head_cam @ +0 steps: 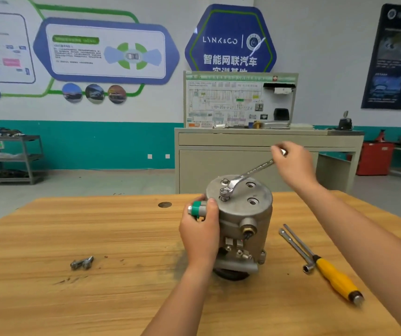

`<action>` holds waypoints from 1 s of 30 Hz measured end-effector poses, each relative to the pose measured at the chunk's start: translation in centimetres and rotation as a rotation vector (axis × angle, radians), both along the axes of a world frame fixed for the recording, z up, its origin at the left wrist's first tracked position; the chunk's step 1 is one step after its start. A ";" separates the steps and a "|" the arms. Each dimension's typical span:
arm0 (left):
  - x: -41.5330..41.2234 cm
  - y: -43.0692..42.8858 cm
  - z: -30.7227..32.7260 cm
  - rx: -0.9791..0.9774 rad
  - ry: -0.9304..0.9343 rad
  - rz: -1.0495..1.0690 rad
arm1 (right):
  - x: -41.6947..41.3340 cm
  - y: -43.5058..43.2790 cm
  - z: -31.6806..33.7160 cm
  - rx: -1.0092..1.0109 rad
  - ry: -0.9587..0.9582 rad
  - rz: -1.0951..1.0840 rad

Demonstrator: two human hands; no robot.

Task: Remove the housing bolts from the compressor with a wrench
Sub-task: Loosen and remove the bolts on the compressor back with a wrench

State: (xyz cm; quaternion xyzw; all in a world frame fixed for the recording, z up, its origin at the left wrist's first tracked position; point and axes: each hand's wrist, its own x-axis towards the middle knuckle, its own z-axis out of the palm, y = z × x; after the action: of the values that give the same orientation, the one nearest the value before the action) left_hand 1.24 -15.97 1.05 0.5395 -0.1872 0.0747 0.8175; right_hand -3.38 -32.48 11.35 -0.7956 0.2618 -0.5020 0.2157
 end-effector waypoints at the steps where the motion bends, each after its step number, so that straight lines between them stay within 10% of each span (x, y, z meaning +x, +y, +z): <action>1: 0.1 0.0 0.0 0.002 -0.005 -0.005 | 2.3 0.0 1.3 0.046 0.102 0.025; 6: -0.8 0.0 0.3 0.000 -0.010 -0.023 | 9.8 7.4 4.2 0.247 0.199 0.268; 10: -0.6 0.1 0.3 0.093 -0.017 0.006 | 7.1 16.5 0.7 -0.339 0.205 0.686; 14: -0.1 0.1 0.1 0.050 0.045 0.019 | -1.7 18.9 -7.0 -0.759 -0.214 0.749; 22: 0.2 1.0 0.0 -0.028 0.055 -0.028 | -8.9 9.6 -7.7 0.205 -0.640 0.315; 30: -0.2 0.5 0.0 -0.026 0.012 -0.016 | 5.4 0.6 2.1 0.209 0.317 0.053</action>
State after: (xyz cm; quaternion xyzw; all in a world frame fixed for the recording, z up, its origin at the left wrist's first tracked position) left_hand 1.05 -15.44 1.08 0.5278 -0.1855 0.0673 0.8261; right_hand 2.01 -31.85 13.43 -0.8446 0.3222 -0.3345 0.2664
